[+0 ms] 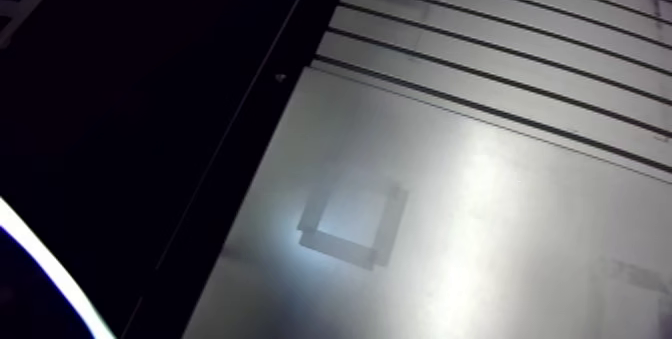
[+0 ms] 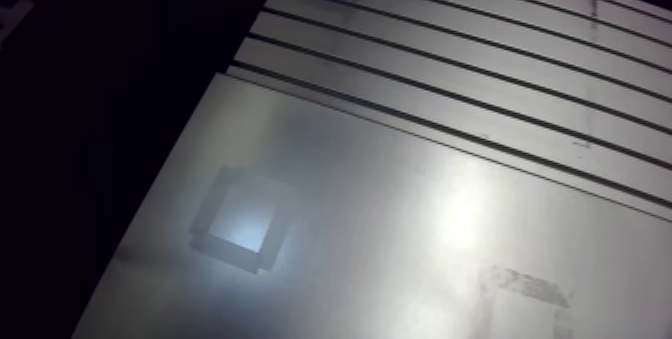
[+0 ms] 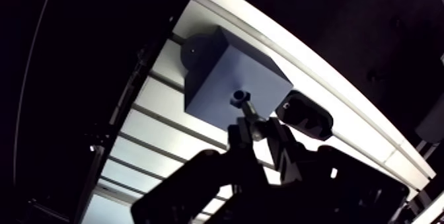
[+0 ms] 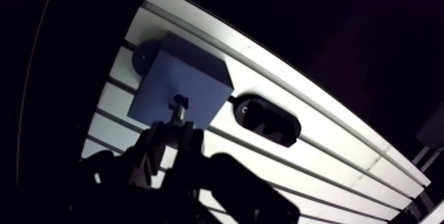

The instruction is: Pick up the M10 bolt and insert it into the hex recess until seated.

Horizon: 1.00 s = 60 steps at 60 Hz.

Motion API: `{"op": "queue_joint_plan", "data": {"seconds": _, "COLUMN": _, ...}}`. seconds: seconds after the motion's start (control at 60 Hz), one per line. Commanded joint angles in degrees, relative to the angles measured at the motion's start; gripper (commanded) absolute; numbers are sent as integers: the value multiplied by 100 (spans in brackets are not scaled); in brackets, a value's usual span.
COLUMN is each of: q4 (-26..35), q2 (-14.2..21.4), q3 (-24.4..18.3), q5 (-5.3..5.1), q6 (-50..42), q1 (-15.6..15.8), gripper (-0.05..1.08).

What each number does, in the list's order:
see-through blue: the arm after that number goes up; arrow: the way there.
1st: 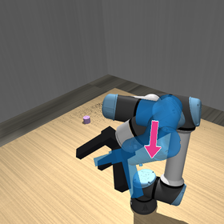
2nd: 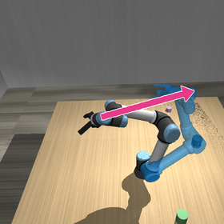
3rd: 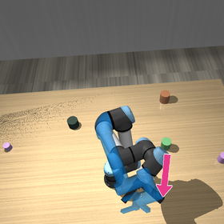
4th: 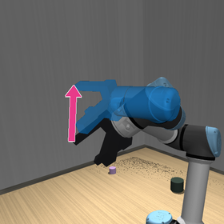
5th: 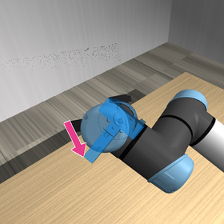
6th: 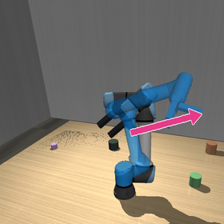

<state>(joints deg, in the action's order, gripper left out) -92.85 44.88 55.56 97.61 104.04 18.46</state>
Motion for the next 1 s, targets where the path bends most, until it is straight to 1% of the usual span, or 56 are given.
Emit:
{"op": "queue_joint_plan", "data": {"seconds": 0.017, "q4": 0, "q2": -11, "q3": 12, "q5": -1, "q6": -2, "q1": 0, "gripper": 104}}
{"op": "queue_joint_plan", "data": {"seconds": 1.0, "q4": -9, "q2": -20, "q3": 55, "q5": -18, "q6": -10, "q1": 9, "gripper": 104}}
